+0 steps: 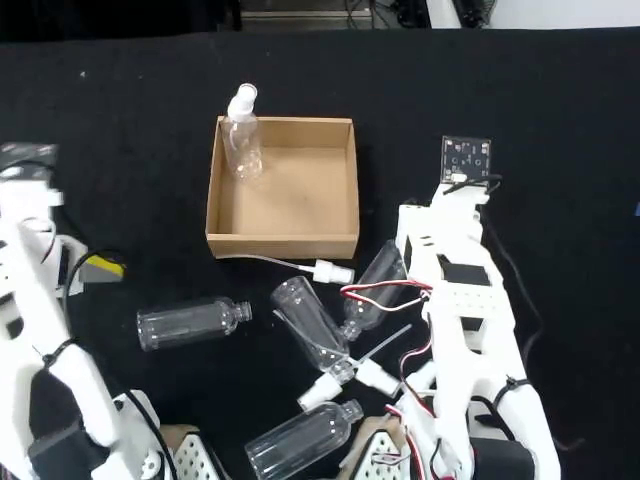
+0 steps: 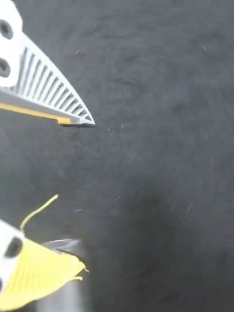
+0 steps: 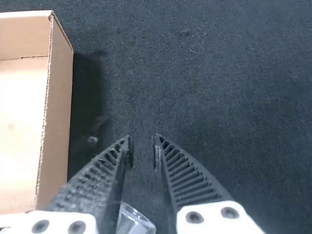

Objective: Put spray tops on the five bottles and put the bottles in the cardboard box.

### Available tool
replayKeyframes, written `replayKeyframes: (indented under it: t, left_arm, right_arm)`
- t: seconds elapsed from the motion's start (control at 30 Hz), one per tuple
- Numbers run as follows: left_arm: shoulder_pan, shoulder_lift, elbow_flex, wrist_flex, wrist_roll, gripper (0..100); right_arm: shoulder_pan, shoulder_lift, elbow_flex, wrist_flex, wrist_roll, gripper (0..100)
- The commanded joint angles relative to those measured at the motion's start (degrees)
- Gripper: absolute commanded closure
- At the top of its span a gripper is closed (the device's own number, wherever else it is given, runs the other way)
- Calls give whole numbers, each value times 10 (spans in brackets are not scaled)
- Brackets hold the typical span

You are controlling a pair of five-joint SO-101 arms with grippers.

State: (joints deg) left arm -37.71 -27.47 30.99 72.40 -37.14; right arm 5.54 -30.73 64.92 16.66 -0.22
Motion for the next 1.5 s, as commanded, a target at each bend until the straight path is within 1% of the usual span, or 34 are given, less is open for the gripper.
replayKeyframes:
  t: [0.0,0.07,0.1,0.2,0.4,0.47,0.57,0.73,0.8,0.83,0.93,1.03,1.17,1.33,1.47]
  left_arm:
    - [80,0,-51,127,-229,615]
    - [118,-5,-22,144,-282,615]
    - [137,-6,-9,146,-287,615]
    - [188,-6,24,145,-273,615]
    - [276,-6,70,142,-271,615]
    - [289,-6,80,107,-270,616]
    - [291,-6,111,27,-270,616]
    - [310,-6,188,-47,-269,616]
    - [322,-6,198,-60,-265,616]
    - [327,-6,198,-62,-251,618]
    - [356,-6,188,-63,-219,655]
    - [388,-6,182,-63,-201,680]
    - [418,-1,183,-69,-170,670]
    - [419,-2,207,-148,-116,666]
    - [436,-5,228,-156,-110,636]
  right_arm:
    - [-4,0,0,-15,-4,938]
    - [-4,0,0,-15,-4,938]
    - [-4,0,0,-15,-4,938]
    - [-4,0,0,-15,-4,938]
    - [-4,0,0,-15,-4,938]
    - [-4,0,0,-15,-4,938]
    - [-4,0,0,-15,-4,938]
    - [-4,0,0,-15,-4,938]
    - [-4,0,-1,-15,-4,938]
    - [-4,0,-1,-15,-4,938]
    - [-4,0,-1,-15,-4,938]
    - [-4,0,-1,-15,-4,938]
    - [-4,0,0,-15,-4,938]
    - [-4,0,0,-15,-4,938]
    - [-4,0,0,-15,-4,938]
